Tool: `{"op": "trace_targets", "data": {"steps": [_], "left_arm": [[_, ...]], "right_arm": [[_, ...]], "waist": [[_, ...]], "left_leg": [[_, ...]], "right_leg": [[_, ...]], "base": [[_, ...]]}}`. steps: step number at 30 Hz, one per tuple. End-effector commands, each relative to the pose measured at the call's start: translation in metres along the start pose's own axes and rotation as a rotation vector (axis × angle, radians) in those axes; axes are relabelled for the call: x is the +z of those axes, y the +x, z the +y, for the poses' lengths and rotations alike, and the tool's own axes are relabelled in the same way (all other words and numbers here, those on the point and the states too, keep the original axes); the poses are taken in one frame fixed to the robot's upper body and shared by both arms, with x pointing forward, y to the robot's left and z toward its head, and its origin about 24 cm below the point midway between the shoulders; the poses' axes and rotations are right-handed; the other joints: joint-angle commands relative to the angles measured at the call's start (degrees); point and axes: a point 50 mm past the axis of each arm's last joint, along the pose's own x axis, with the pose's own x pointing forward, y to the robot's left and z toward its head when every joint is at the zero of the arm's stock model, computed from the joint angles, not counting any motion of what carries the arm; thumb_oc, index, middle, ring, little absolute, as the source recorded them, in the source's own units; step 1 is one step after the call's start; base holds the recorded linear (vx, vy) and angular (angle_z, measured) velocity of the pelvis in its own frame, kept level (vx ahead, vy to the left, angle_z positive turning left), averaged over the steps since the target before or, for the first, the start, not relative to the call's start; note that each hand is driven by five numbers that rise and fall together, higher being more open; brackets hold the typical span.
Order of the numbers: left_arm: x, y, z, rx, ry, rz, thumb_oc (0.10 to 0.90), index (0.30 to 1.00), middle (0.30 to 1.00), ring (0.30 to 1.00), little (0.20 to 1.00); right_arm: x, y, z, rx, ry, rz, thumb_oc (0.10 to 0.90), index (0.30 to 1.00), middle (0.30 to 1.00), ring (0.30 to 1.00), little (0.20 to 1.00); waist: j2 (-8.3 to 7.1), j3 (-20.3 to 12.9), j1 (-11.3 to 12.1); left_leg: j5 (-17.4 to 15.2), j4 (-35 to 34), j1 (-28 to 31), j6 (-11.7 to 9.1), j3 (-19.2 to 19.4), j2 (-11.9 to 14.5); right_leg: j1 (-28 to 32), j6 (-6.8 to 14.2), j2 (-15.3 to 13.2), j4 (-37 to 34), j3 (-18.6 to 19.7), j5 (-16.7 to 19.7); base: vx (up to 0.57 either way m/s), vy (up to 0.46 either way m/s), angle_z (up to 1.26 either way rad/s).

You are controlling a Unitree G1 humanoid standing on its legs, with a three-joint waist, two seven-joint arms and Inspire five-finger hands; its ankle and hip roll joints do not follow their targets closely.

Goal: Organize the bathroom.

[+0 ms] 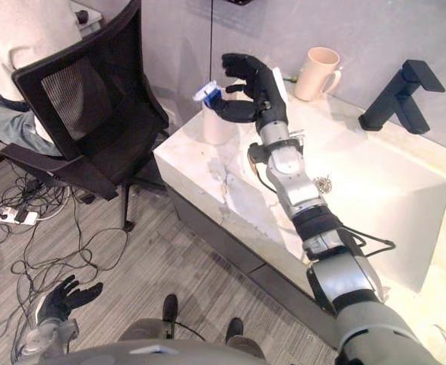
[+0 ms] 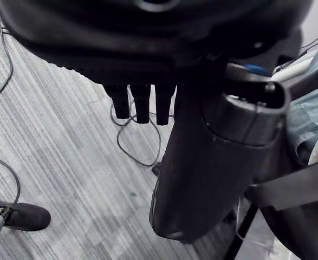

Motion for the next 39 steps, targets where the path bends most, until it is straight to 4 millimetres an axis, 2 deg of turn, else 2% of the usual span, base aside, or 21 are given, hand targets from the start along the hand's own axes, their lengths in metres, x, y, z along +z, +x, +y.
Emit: {"op": "trace_targets", "data": {"steps": [1, 12, 27, 39], "left_arm": [[0.03, 0.003, 0.01, -0.005, 0.1, -0.148, 0.8, 0.9, 0.9, 0.9, 0.9], [0.032, 0.003, 0.008, -0.021, 0.121, -0.156, 0.8, 0.9, 0.9, 0.9, 0.9], [0.039, 0.005, 0.003, -0.041, 0.118, -0.171, 0.8, 0.9, 0.9, 0.9, 0.9], [0.051, 0.008, -0.003, -0.063, 0.123, -0.201, 0.8, 0.9, 0.9, 0.9, 0.9]], "right_arm": [[0.044, 0.017, -0.013, -0.08, -0.01, -0.171, 0.8, 0.9, 0.9, 0.9, 0.9], [0.028, 0.012, -0.017, -0.116, -0.022, -0.086, 0.8, 0.9, 0.9, 0.9, 0.9], [0.026, -0.001, -0.031, -0.202, 0.0, -0.086, 0.8, 0.9, 0.9, 0.9, 0.9], [0.018, -0.01, -0.025, -0.201, 0.027, -0.048, 0.8, 0.9, 0.9, 0.9, 0.9]], "waist": [[-0.33, -1.45, 0.45], [-0.68, -1.49, -0.6], [-0.62, -2.04, -3.08], [-0.68, -2.16, -4.09]], "left_leg": [[-7.46, 4.74, 1.76, 0.69, 2.63, -0.19], [-7.69, 3.75, 3.21, 1.31, 3.7, -0.31], [-7.81, 1.41, 4.7, 2.48, 4.94, -0.74], [-7.77, 0.05, 4.42, 3.11, 5.36, -1.13]], "right_leg": [[-3.67, 3.15, -2.55, 8.68, 0.1, -4.55], [-3.51, 3.88, -3.12, 9.56, 0.69, -4.54], [-5.04, 5.03, -4.08, 11.35, 1.83, -4.32], [-6.45, 5.85, -5.05, 11.34, 1.97, -3.17]], "base": [[-0.01, 0.034, 0.0], [-0.03, 0.038, 0.01], [-0.07, 0.059, -0.05], [-0.08, 0.054, -0.09]]}}
